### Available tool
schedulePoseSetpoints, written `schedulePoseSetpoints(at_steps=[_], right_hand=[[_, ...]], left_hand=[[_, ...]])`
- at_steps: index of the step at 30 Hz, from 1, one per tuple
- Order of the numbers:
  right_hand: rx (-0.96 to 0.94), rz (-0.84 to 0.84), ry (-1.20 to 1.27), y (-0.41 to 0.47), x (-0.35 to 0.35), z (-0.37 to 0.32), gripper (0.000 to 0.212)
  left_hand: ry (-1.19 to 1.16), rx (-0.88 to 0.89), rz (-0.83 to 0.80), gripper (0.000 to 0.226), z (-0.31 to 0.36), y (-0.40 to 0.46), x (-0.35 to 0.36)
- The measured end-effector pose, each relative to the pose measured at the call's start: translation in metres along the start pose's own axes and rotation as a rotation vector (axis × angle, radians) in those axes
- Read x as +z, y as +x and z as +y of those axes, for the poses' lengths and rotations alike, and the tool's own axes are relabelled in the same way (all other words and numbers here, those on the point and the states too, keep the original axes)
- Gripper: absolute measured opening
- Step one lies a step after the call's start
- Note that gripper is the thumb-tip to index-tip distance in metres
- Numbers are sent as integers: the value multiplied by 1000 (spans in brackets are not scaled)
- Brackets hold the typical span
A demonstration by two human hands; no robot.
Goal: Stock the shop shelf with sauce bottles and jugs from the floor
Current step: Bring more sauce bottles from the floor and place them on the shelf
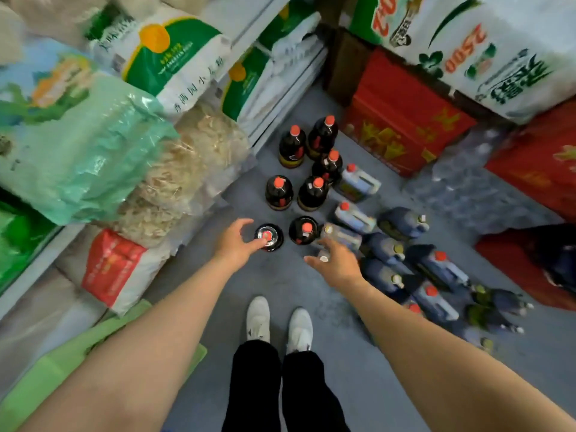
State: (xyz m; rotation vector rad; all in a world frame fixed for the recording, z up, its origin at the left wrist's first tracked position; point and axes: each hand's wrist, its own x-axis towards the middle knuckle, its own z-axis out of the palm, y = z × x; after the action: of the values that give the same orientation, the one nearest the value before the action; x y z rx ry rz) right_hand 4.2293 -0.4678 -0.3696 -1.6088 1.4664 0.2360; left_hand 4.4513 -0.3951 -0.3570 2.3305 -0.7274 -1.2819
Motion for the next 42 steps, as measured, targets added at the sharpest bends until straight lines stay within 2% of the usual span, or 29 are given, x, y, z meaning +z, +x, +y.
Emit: schedulePoseSetpoints(at_steps=[8,12,17,21,29,35,42], right_hand=[[116,-81,30,101,117,81,55],[157,-96,69,154,174,114,55],[109,-81,70,212,235,136,60],[70,-54,95,246,271,139,74],[-42,2,167,287,301,151,106],[-224,-15,271,309,308,163,105],[-374,-142,384,332,303,165,105]], left_hand=[[81,-65,-133,66,-114,130,82],[190,31,-187,81,-159,188,107],[55,190,-251,87,-191,235,134],[-5,290,-241,80,-204,255,145],[-86,396,-238,80,-218,266,150],[-142,485,-193,76,-227,279,159],[-259,548,-376,62,-213,318,124]])
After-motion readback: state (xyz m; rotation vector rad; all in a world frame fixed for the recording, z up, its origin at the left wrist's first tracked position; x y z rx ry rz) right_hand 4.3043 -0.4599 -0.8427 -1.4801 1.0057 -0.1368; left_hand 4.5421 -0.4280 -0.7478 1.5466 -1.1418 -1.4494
